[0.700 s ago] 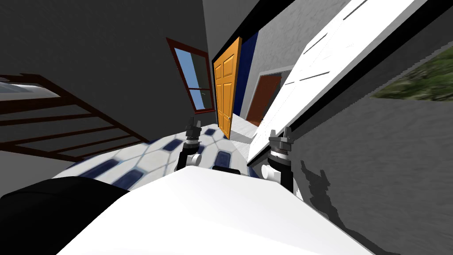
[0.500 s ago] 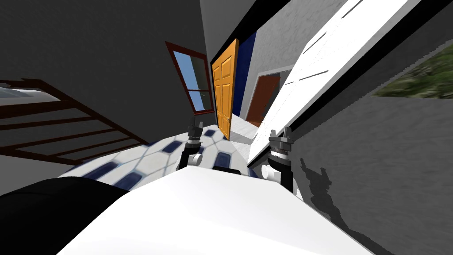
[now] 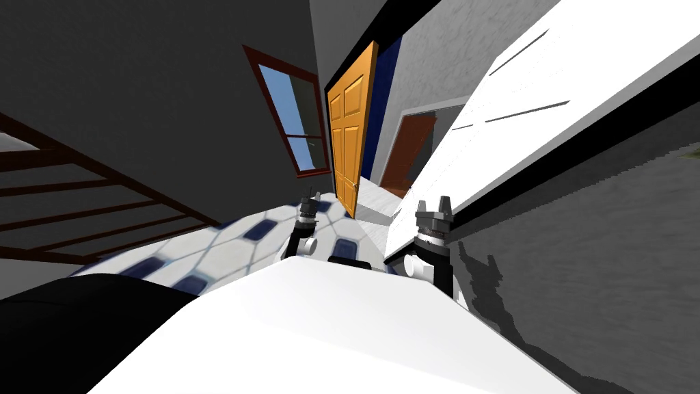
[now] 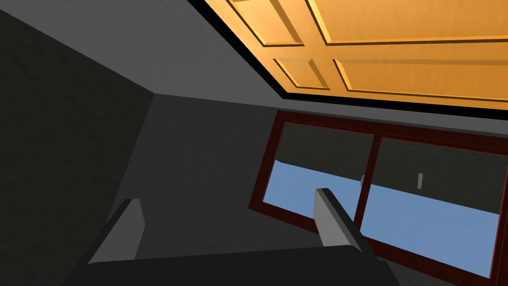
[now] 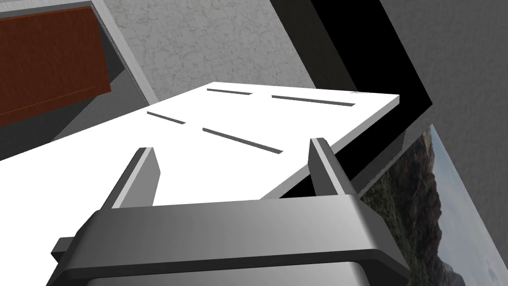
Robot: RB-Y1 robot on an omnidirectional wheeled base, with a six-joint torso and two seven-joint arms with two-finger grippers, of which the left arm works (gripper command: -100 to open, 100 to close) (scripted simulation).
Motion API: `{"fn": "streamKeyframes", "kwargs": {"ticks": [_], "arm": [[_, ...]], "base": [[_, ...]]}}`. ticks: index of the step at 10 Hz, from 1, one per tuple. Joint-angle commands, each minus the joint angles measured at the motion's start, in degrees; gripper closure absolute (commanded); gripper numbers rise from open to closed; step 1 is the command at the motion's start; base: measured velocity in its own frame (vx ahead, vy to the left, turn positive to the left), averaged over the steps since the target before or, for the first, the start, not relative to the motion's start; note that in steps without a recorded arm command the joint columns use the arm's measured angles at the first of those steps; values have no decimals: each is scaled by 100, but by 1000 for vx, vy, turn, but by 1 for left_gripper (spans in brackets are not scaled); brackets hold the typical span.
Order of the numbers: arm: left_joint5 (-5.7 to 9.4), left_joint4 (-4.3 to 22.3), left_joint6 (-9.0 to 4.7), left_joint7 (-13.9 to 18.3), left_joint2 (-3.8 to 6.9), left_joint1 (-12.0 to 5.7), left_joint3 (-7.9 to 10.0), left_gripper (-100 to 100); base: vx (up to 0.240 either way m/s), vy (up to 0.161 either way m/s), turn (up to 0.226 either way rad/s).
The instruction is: Push the door open
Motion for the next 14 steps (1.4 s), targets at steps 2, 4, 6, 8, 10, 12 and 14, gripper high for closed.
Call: {"fn": "streamKeyframes", "kwargs": {"ticks": [2, 4, 6, 8, 10, 12, 14], "arm": [[-45, 261, -41, 77, 45, -101, -83, -100], [-79, 461, -79, 122, 66, -178, -145, -100], [-117, 679, -120, 170, 86, -263, -212, -100], [-158, 911, -165, 222, 105, -353, -284, -100], [-220, 1266, -232, 301, 132, -490, -393, -100], [-265, 1523, -281, 358, 146, -590, -473, -100], [-309, 1779, -330, 415, 161, -689, -552, -100]], "base": [[121, 40, -24], [103, 38, -20], [81, 34, -22], [103, 31, -20], [139, 68, -37], [95, 57, -22], [94, 46, -25]]}}
